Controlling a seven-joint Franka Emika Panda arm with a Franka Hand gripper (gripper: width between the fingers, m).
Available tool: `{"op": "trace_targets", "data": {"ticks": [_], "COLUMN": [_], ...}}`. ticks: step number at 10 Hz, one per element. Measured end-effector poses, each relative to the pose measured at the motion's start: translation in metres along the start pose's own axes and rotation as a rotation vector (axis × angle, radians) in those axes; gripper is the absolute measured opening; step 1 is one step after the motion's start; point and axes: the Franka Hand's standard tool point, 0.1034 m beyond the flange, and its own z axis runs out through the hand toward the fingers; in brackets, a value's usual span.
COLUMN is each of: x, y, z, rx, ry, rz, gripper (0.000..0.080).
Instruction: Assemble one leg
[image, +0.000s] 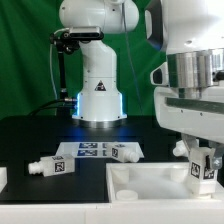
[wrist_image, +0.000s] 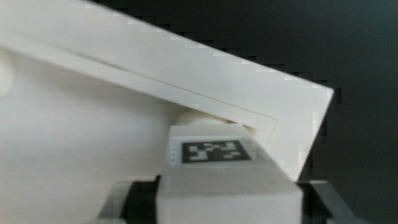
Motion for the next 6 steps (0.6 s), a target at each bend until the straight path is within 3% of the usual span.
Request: {"op": "trace_targets", "data": {"ticks": [2,3,6], "x": [0.0,0.0016,-0.0041], "y": [0.0,0.0007,-0.0018], "z": [0.0,0.0006,-0.0016], "rx": [0.0,-0.003,-0.002], "ry": [0.001,0.013,0.035], "rz": [-0.031,-0.271,-0.715], "gripper": [0.054,0.0618,0.0643]}}
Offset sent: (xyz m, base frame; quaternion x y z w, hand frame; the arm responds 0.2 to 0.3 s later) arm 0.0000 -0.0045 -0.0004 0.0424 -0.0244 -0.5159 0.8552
